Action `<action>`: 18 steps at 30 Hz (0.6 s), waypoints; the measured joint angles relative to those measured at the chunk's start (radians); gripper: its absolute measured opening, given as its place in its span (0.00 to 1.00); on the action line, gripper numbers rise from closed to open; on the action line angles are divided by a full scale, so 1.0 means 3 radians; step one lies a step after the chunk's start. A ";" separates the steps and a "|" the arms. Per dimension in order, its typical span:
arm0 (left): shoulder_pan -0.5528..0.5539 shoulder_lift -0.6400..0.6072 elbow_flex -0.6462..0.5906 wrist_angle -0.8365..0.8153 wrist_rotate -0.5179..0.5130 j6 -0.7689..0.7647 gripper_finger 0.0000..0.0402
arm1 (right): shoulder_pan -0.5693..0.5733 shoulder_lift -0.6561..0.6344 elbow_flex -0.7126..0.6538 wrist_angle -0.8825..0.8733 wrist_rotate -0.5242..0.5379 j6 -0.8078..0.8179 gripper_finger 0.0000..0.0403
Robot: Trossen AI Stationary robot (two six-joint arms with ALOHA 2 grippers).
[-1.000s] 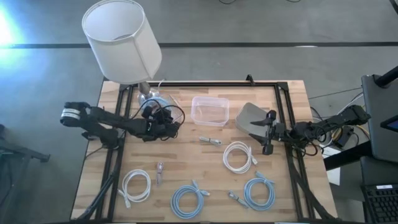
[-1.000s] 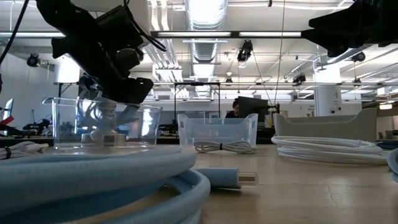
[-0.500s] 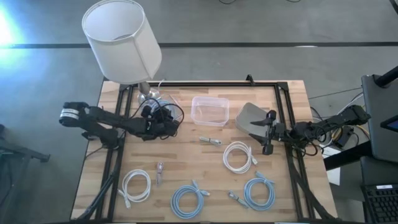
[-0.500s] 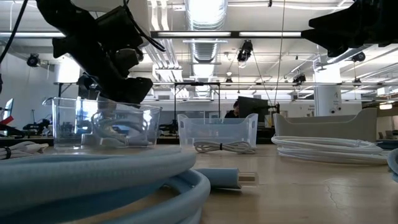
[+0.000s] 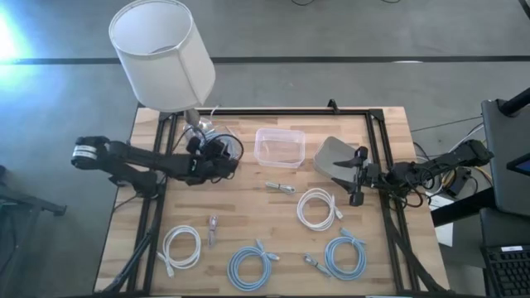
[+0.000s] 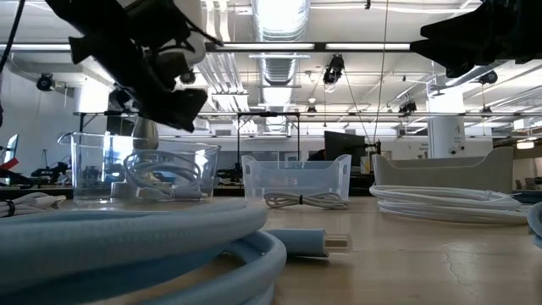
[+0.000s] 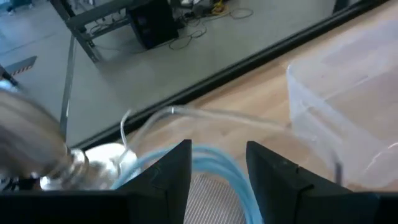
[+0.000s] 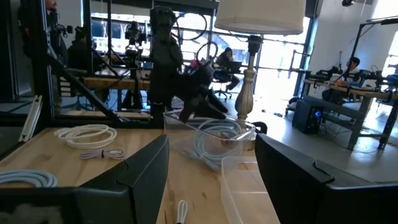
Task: Pick & Place USB Port
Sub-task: Put the left blue HDMI cable into the left transparent bin
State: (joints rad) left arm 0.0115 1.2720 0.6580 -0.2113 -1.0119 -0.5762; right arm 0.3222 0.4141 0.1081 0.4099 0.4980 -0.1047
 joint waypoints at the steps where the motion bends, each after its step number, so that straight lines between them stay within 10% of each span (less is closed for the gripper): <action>1: -0.0001 -0.0034 0.0027 -0.0002 0.0000 0.0044 0.39 | 0.0000 0.0000 0.0000 0.0000 0.0000 0.0000 0.58; 7: -0.0054 -0.0202 0.0206 0.0007 0.0434 0.0394 0.39 | 0.0000 0.0000 0.0000 0.0000 0.0000 0.0001 0.58; 18: -0.0334 -0.0145 0.0357 0.0546 0.2451 0.0964 0.39 | 0.0000 0.0228 0.0167 0.0115 -0.0051 0.0369 0.58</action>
State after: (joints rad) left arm -0.0887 1.2284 0.7650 -0.0474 -0.2765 -0.2870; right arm 0.3222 0.4824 0.1582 0.4443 0.4826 0.0058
